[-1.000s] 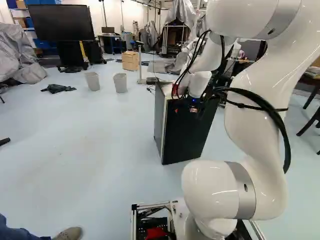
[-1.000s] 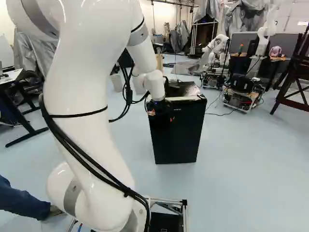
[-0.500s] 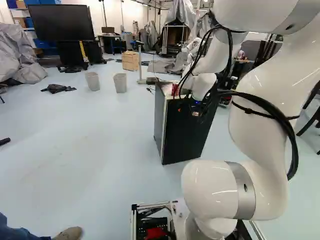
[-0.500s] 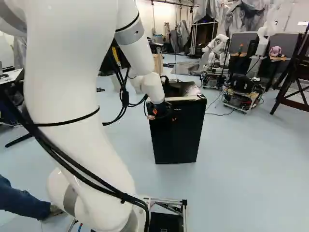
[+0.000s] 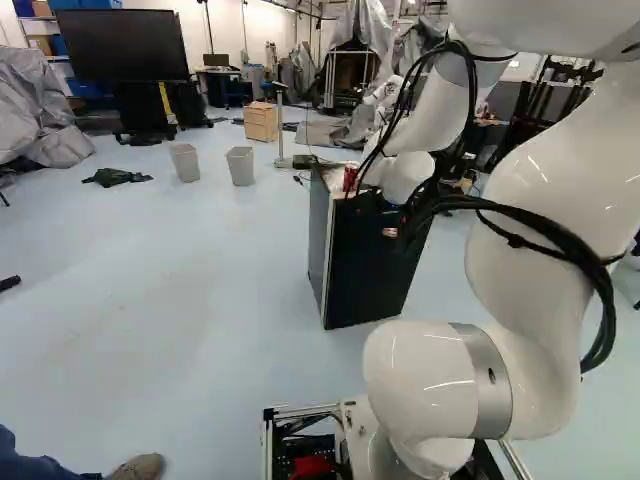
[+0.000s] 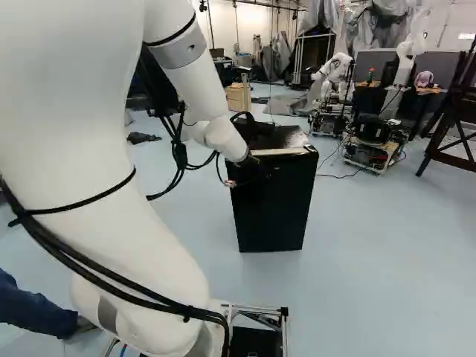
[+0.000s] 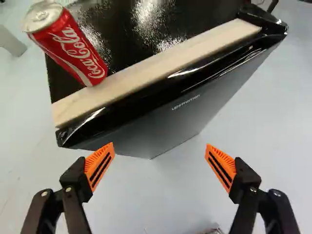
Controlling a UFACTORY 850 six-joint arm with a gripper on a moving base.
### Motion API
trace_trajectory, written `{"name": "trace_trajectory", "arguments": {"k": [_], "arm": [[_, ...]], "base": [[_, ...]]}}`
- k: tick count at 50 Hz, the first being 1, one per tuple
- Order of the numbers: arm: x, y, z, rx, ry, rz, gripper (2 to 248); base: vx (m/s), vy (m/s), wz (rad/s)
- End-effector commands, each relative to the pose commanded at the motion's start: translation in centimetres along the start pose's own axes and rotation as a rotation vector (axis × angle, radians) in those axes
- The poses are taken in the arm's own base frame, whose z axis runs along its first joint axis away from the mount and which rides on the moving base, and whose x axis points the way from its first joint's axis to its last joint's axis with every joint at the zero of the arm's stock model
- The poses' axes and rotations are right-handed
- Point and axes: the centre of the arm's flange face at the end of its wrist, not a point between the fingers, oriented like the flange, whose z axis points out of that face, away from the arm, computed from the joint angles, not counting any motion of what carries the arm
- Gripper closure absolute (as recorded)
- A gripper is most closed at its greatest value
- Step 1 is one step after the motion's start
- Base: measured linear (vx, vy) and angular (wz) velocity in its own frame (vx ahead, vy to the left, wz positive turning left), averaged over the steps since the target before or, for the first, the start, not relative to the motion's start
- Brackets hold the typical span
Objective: Grab a drink from the fridge
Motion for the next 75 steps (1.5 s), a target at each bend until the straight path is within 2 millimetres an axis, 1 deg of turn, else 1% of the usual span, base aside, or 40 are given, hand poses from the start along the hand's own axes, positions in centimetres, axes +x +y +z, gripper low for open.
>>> {"name": "trace_trajectory", "arguments": {"k": [16,27,34,52,75], "arm": [[0.5,-2.2,-0.9,0.041,0.162,-0.04,3],[1.3,-3.9,-1.1,0.077,0.275,-0.074,3],[1.9,-4.7,-1.2,0.098,0.348,-0.097,3],[2.4,-5.3,-0.6,0.135,0.501,-0.146,3],[2.4,-5.9,0.0,0.197,0.69,-0.201,3]], "base": [[0.0,0.0,0.0],[0.0,0.0,0.0],[0.0,0.0,0.0],[0.0,0.0,0.0],[0.0,0.0,0.0]]}}
